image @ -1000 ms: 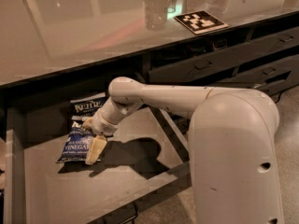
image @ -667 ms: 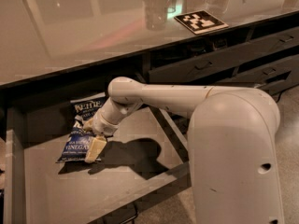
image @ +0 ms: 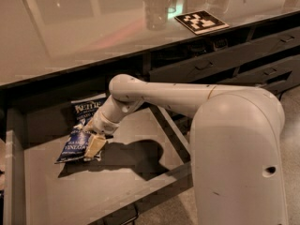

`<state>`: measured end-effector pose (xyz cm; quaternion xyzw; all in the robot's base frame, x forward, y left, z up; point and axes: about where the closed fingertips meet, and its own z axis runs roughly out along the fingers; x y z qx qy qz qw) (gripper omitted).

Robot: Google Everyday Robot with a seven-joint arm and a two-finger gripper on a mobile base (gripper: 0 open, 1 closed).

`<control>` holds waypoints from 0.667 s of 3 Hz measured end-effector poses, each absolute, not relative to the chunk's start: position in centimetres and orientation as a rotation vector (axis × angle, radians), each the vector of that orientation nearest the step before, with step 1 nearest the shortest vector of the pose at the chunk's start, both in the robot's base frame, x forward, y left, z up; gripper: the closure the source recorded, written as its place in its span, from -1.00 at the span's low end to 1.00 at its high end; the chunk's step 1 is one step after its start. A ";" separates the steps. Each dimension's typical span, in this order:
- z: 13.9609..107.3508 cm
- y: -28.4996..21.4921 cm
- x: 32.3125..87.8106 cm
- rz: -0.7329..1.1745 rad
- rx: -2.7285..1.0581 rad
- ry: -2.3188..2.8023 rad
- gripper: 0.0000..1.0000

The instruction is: Pick blue chip bag from top drawer and place on counter

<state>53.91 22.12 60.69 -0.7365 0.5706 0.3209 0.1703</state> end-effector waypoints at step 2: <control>64.3 22.0 47.3 0.982 -1.853 1.402 1.00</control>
Offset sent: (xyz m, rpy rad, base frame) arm -0.0718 -0.1675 0.1416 0.8438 -0.5302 -0.2008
